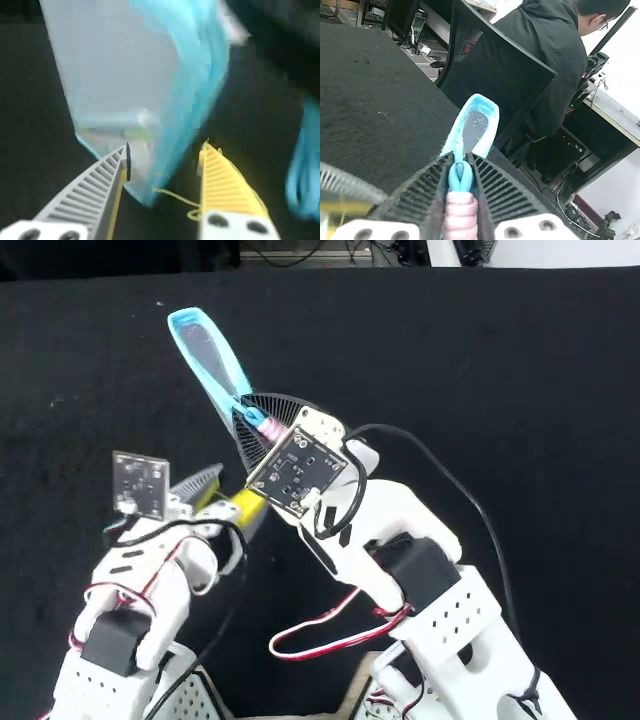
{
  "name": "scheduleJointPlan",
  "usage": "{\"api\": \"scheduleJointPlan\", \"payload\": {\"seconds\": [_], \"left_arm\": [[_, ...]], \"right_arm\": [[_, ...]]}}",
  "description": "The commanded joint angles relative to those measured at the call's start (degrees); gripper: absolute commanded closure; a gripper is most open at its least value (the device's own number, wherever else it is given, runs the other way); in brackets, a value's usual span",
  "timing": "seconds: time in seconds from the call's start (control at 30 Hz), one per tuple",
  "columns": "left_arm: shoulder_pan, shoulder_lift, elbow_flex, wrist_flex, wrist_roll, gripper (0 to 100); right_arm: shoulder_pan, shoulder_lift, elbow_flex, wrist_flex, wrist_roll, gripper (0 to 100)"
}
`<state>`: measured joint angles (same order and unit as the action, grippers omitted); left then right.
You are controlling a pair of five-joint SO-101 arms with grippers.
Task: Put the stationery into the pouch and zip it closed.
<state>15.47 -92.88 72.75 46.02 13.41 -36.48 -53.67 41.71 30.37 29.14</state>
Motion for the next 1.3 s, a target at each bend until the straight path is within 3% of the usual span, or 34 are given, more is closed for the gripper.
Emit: {"api": "scheduleJointPlan", "payload": {"seconds": [0.0, 0.2, 0.47, 0.77, 0.87, 1.03, 1.27], "left_arm": [[-7.8, 0.0, 2.9, -12.3, 0.3, 78], [-13.0, -0.5, 4.2, -12.0, 0.3, 78], [-13.8, -0.5, 3.4, -10.6, -2.1, 78], [-11.4, -0.5, -8.7, 8.8, -10.5, 77], [-11.1, -0.5, -11.2, 11.6, -10.5, 74], [-3.9, -0.5, -9.7, 9.8, -10.5, 73], [-2.5, 0.0, 0.2, -6.6, -10.7, 73]], "right_arm": [[0.5, 0.0, -2.5, -1.8, 0.5, 98.8], [0.5, 0.0, -2.5, -2.3, 0.5, 98.8], [0.4, 0.0, -2.5, -2.0, 0.3, 98.8], [0.4, 0.0, -2.4, -2.0, 0.4, 98.8], [0.4, 0.0, -2.4, -1.9, 0.4, 98.8], [0.4, 0.0, -2.5, -2.3, 0.5, 98.8], [0.4, 0.0, -2.5, -1.9, 0.2, 98.8]]}}
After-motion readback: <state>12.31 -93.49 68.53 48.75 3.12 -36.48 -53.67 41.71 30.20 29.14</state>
